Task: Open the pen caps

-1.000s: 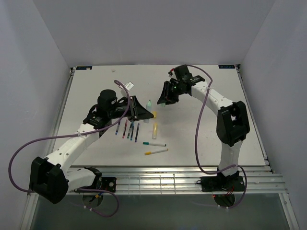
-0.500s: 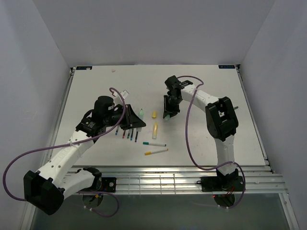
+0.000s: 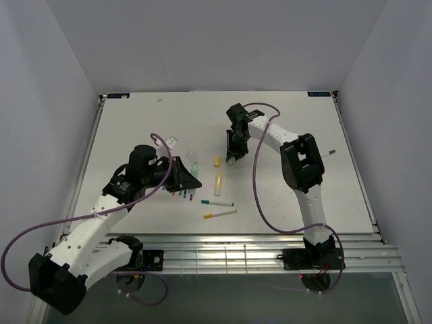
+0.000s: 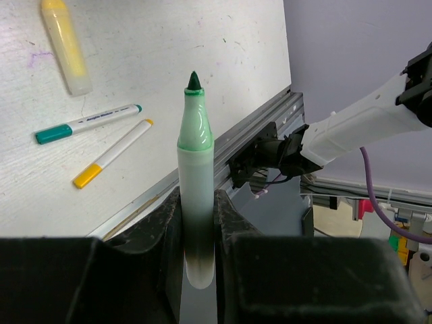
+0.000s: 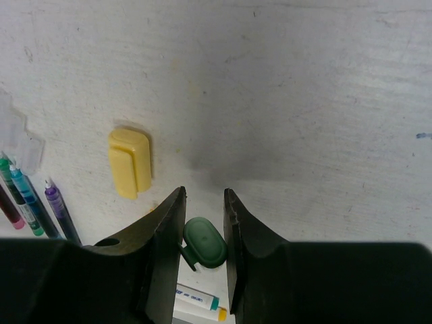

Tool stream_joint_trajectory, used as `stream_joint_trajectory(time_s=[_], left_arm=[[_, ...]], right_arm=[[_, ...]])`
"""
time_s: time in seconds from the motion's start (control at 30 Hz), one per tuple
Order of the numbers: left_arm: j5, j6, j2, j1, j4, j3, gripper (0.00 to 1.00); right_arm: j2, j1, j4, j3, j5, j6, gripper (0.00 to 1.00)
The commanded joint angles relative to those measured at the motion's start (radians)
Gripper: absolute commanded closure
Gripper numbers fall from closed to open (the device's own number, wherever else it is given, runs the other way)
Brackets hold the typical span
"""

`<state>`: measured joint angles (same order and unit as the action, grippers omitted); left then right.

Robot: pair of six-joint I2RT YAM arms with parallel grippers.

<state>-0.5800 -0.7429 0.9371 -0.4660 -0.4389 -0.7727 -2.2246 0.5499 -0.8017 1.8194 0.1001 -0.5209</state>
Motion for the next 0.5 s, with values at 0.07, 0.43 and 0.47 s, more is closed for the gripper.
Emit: stream_joint_trajectory(time_s=[0.07, 0.43, 0.47], left_arm=[[-0.018, -0.007, -0.038, 0.003, -0.001, 0.019, 1.0], [-0.026, -0.007, -0.047, 0.003, -0.011, 0.023, 1.0], [-0.027, -0.007, -0.047, 0.003, -0.012, 0.023, 1.0]], right_arm=[[-0.036, 0.005, -0.036, 0.057, -0.008, -0.016, 0.76], [-0.055, 0.012, -0.025, 0.054, 0.003, -0.018, 0.64], [-0.056, 0.01, -0.027, 0.055, 0.001, -0.018, 0.63]])
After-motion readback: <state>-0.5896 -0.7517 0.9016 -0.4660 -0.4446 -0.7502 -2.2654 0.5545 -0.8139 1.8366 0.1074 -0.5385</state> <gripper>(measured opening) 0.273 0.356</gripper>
